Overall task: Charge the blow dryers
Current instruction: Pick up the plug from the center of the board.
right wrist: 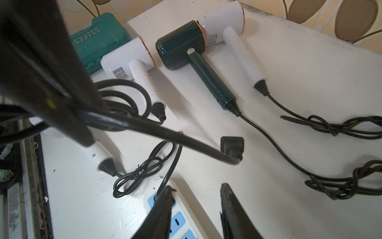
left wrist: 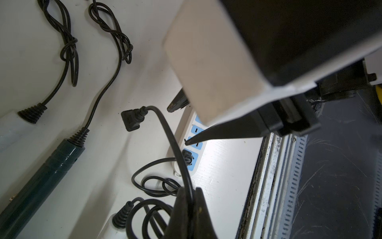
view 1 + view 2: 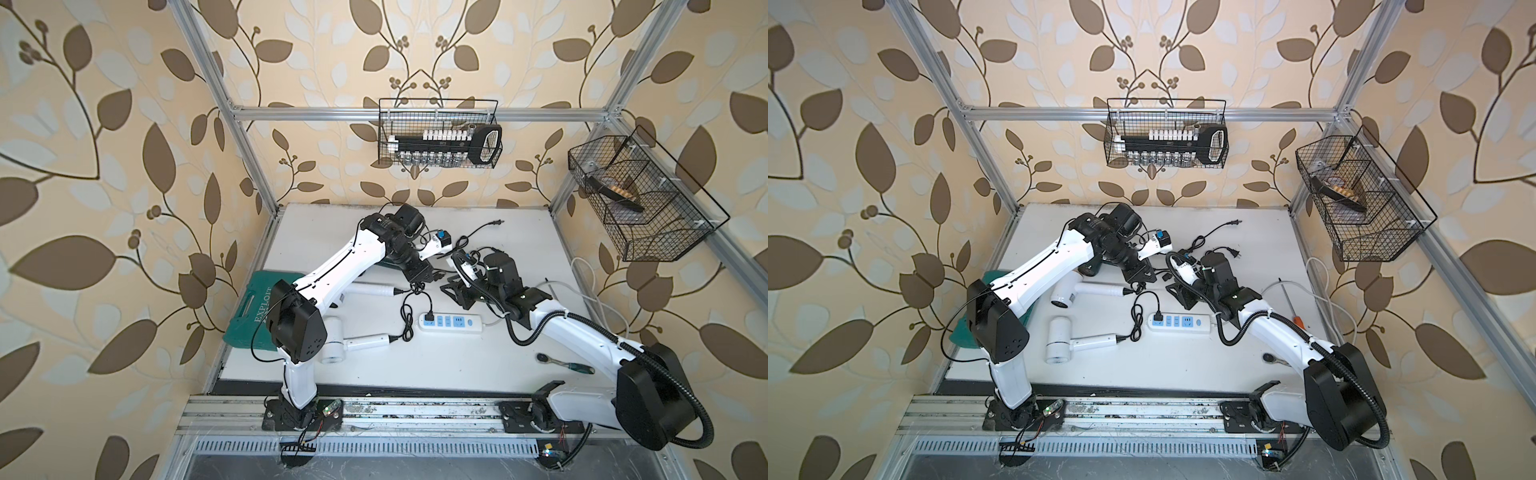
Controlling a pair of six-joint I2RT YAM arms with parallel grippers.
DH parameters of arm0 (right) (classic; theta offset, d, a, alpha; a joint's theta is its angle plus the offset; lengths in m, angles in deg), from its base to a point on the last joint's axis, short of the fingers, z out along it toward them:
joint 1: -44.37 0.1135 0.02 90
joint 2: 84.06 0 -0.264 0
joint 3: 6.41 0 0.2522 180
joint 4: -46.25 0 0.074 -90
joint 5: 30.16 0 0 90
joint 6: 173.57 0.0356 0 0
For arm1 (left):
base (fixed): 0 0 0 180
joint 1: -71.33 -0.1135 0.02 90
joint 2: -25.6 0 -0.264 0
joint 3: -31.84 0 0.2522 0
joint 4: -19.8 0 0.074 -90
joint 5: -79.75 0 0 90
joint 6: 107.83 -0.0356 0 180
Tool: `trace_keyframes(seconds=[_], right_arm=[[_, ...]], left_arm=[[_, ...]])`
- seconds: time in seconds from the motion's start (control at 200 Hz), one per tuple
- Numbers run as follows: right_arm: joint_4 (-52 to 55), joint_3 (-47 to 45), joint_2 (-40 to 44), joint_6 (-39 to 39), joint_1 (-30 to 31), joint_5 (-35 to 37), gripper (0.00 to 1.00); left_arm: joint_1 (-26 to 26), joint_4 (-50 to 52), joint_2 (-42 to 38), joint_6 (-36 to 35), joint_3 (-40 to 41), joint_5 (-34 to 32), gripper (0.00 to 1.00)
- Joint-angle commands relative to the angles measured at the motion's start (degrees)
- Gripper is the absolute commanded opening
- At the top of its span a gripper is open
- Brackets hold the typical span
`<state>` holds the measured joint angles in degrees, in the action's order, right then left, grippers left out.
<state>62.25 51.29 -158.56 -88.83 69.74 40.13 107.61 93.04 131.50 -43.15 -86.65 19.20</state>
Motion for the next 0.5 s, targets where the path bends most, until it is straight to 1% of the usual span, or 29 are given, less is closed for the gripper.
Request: trace_keyframes(seconds=[0.0,0.155,0.245,0.33,0.495], right_arm=[[-1.5,1.8,-1.4,-1.4,-0.3,0.8,0.39],[-1.9,3.0,-4.2,-2.4,-1.0,1.3,0.41],[-1.9,3.8,-5.5,-2.1,-2.1,0.6,0.41],[-3.8,2.7,-5.4,-1.4,-3.0,0.0,0.41],[-4.1,3.5,-6.8,-2.0,-3.2,-2.0,0.41]], left_arm=[[-0.3,1.0,-1.9,0.1,-2.2,1.9,0.0],[-0.2,1.0,-1.7,0.1,-2.2,2.1,0.0],[-0.3,1.3,-1.4,-0.1,-2.4,1.9,0.0],[-0.2,1.2,-1.5,-0.2,-2.4,1.9,0.0],[-0.2,1.7,-1.0,-0.2,-3.0,2.4,0.0]])
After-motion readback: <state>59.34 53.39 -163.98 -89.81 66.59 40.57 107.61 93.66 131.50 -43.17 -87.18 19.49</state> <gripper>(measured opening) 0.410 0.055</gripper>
